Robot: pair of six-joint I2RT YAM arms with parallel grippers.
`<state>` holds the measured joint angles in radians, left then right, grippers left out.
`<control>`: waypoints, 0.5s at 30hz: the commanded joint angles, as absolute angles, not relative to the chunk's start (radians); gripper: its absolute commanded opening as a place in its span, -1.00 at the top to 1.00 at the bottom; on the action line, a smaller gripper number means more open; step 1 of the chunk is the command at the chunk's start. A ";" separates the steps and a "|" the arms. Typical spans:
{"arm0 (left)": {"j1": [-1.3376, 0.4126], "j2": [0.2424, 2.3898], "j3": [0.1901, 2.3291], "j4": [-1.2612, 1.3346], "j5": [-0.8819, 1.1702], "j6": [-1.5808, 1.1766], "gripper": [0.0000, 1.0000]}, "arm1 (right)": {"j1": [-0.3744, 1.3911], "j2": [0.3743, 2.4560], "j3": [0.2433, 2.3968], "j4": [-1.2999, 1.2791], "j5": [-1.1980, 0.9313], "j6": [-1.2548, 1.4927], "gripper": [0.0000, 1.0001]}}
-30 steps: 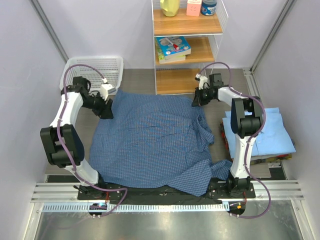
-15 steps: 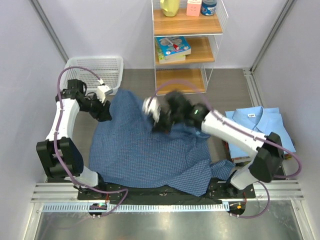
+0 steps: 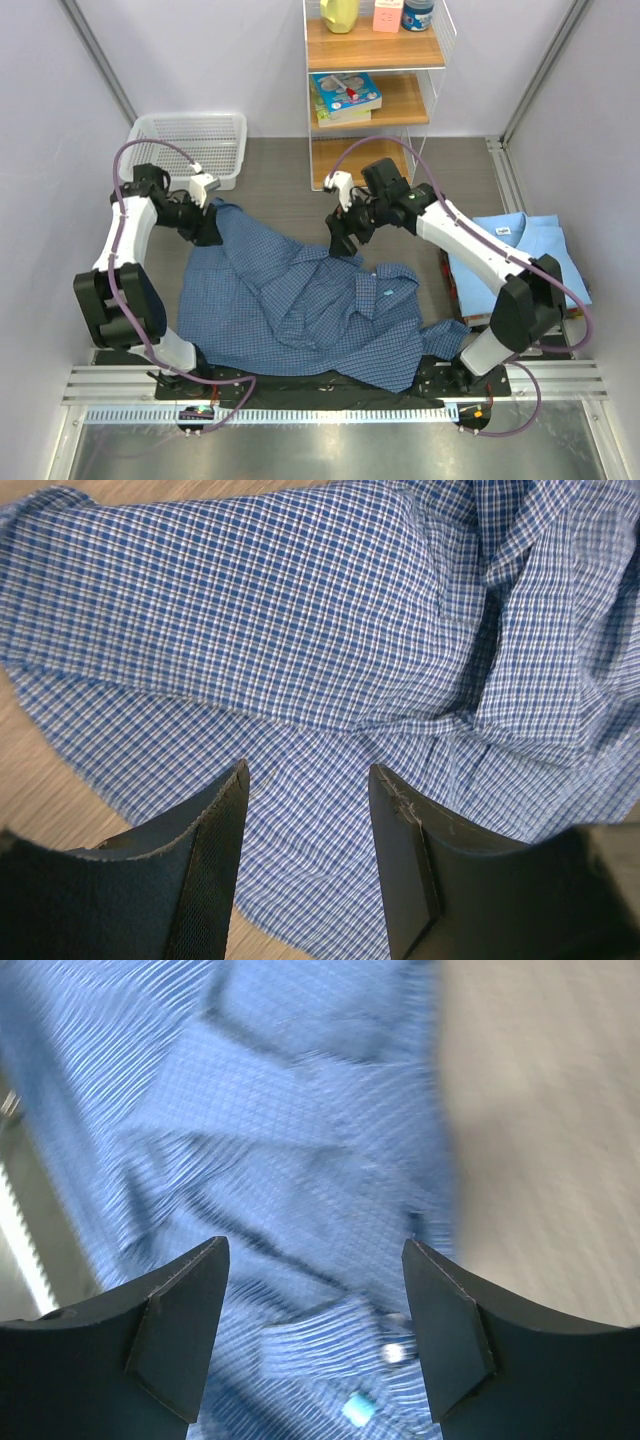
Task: Fold and stack the long sleeve shirts
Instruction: Flatten the shirt out
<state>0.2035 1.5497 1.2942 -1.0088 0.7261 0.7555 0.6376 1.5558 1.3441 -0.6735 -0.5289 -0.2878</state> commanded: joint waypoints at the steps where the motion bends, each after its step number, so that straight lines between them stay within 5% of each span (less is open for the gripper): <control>1: 0.209 1.611 1.359 -0.980 0.793 0.701 -0.05 | 0.569 1.666 1.370 -0.612 -0.502 -0.163 -0.50; 11: 0.209 1.672 1.427 -1.002 0.762 0.727 -0.11 | 0.529 1.874 1.405 -0.660 -0.466 -0.267 -0.55; 14: 0.209 1.674 1.424 -0.994 0.753 0.730 -0.12 | 0.528 1.890 1.417 -0.680 -0.474 -0.287 -0.12; 15: 0.209 1.674 1.424 -0.993 0.752 0.729 -0.12 | 0.526 1.885 1.428 -0.681 -0.472 -0.285 0.44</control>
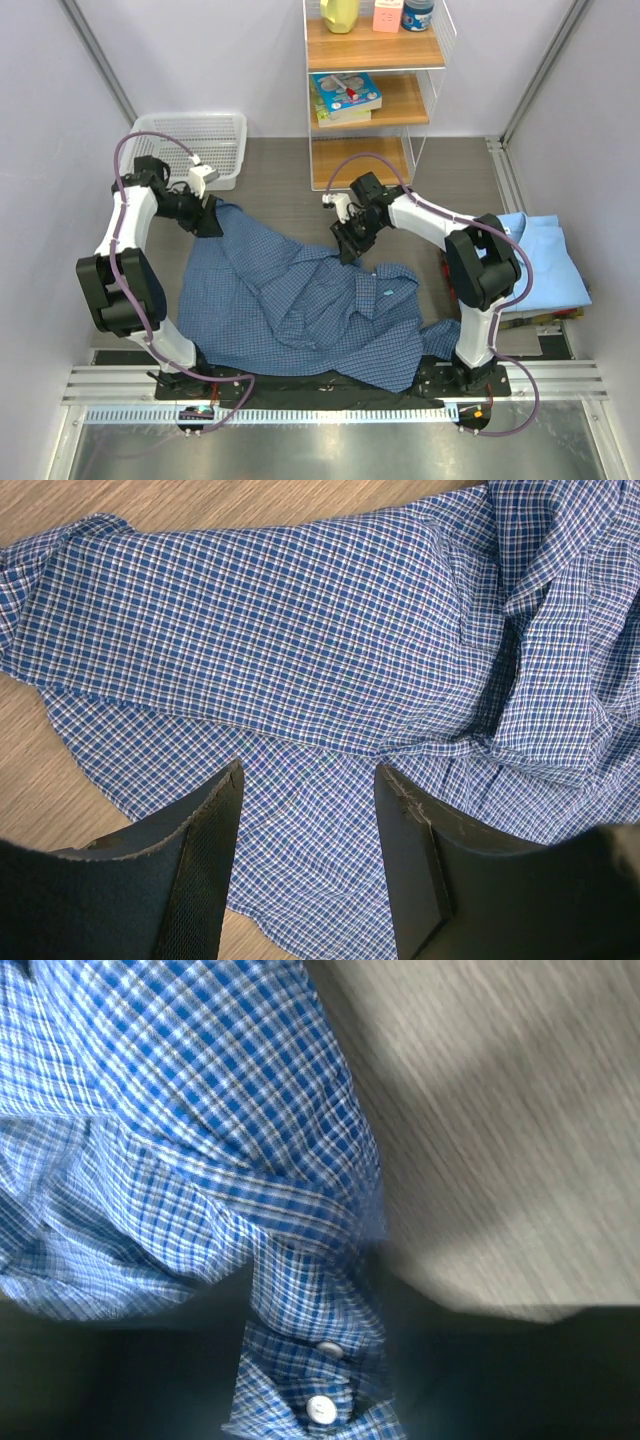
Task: Fold and stack the long sleeve shirts
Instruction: Flatten the shirt out
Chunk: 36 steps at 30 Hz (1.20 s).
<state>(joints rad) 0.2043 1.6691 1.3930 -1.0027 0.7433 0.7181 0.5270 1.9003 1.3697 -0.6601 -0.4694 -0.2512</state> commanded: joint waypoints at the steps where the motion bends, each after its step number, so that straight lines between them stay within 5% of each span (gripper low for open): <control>1: 0.209 1.675 1.422 -0.989 0.749 0.730 -0.11 | 0.525 1.881 1.445 -0.689 -0.466 -0.285 0.66; 3: 0.209 1.675 1.425 -0.985 0.746 0.724 -0.11 | 0.511 1.855 1.520 -0.721 -0.442 -0.281 0.97; 8: 0.209 1.640 1.440 -0.995 0.845 0.727 -0.06 | 0.480 1.812 1.795 -0.865 -0.443 -0.290 0.97; 15: 0.132 1.464 1.379 -0.821 0.937 0.615 -0.25 | 0.479 1.812 1.751 -0.977 -0.992 -0.077 0.98; 19: 0.069 1.318 1.229 -0.672 0.924 0.471 -0.60 | 0.482 1.735 1.466 -0.518 -1.251 0.501 0.98; 22: 0.014 1.162 1.125 -0.615 0.899 0.448 -0.65 | 0.517 1.689 1.148 0.459 -1.286 1.478 0.98; 23: 0.009 1.126 1.070 -0.609 0.890 0.460 -0.70 | 0.520 1.695 0.996 1.010 -1.211 1.720 0.98; 24: -0.038 1.058 1.049 -0.607 0.876 0.468 -0.71 | 0.519 1.700 0.948 1.125 -1.177 1.964 0.98; 26: -0.048 1.003 1.007 -0.610 0.879 0.463 -0.74 | 0.519 1.677 0.939 0.903 -1.174 1.878 0.98; 29: -0.093 0.901 0.941 -0.589 0.882 0.402 -0.82 | 0.512 1.680 0.946 0.905 -1.088 1.916 0.98; 36: -0.314 0.867 0.818 -0.277 0.629 -0.127 -0.92 | 0.511 1.698 1.032 0.786 -0.898 1.827 0.98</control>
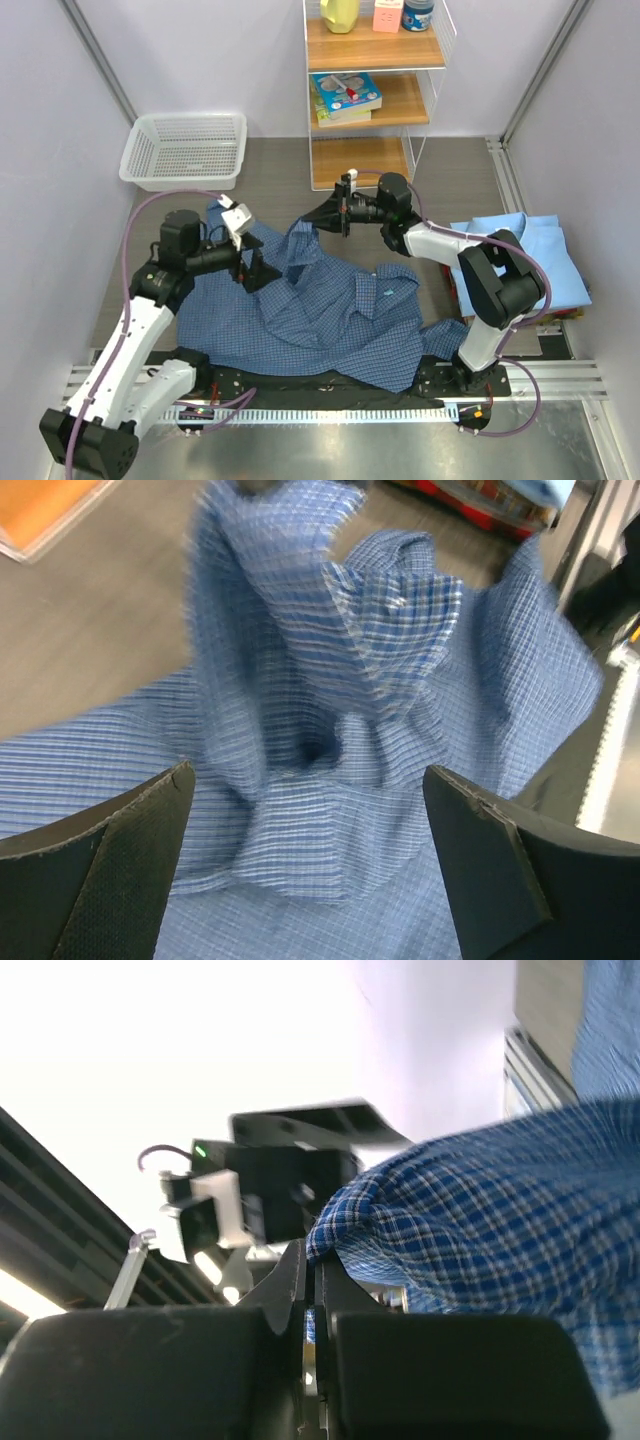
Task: Fold and stack the long sleeve shirts
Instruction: Flatten the shirt out
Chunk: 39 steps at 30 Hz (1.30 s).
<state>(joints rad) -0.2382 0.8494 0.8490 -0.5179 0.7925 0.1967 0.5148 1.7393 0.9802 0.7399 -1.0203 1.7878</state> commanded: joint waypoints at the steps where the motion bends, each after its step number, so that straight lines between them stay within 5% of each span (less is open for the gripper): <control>1: -0.349 0.885 0.816 -0.250 0.592 -0.200 -0.94 | 0.511 1.698 1.029 0.787 -0.855 1.818 0.98; 8: -0.423 1.012 0.854 -0.080 0.485 -0.285 -0.94 | 0.518 1.661 0.986 0.815 -0.729 1.802 0.98; 12: -0.457 1.075 0.885 -0.063 0.486 -0.285 -0.59 | 0.520 1.652 1.000 0.821 -0.730 1.796 0.98; 16: -0.454 1.120 1.020 -0.231 0.428 -0.157 1.00 | 0.508 1.631 1.019 0.834 -0.767 1.746 0.78; 21: -0.394 1.159 1.381 -0.734 0.558 0.317 1.00 | 0.382 1.531 1.046 0.633 -0.882 1.405 0.04; 25: -0.393 1.242 1.656 -1.237 0.679 0.780 0.99 | 0.310 1.471 1.222 0.070 -0.928 0.537 -0.62; 28: -0.394 1.287 1.768 -1.484 0.709 1.073 0.99 | 0.307 1.434 1.313 -0.158 -0.878 0.087 -0.90; 33: -0.394 1.312 1.887 -1.660 0.822 1.313 0.99 | 0.345 1.424 1.348 -0.140 -0.952 -0.152 -1.00; 39: -0.457 1.177 1.770 -1.661 0.957 1.384 1.00 | 0.460 1.469 1.383 -0.155 -1.063 -0.360 -0.99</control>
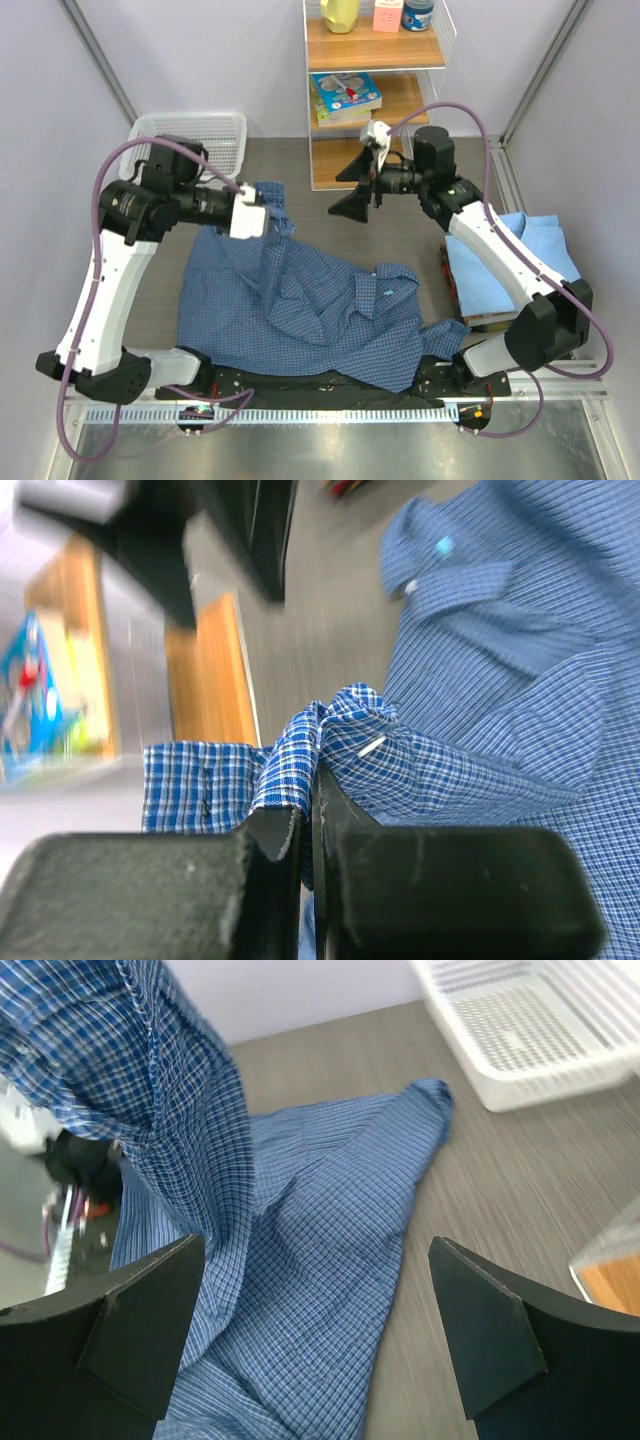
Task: Fold and stack the long sleeve shirts
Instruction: Flatten the shirt out
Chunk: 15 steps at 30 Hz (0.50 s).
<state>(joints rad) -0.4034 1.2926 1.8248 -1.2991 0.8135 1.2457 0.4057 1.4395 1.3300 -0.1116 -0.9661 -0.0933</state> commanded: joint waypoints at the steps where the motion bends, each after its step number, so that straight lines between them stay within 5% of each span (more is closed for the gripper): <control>1: -0.471 1.158 1.741 -1.661 0.988 1.372 1.00 | 0.474 1.480 1.396 -0.173 -1.078 -0.388 -0.99; 8: -0.546 1.019 1.459 -1.641 1.152 1.284 0.99 | 0.621 1.588 1.528 -0.486 -1.134 -0.737 -0.99; 15: -0.549 0.974 1.413 -1.654 1.151 1.255 0.99 | 0.819 1.650 1.637 -1.190 -1.149 -1.407 -0.99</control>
<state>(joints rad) -0.5438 0.9882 1.4261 -1.3579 1.1015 1.2655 0.7418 1.6386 1.5742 -0.7853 -1.1000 -0.9916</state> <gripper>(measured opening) 0.008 0.996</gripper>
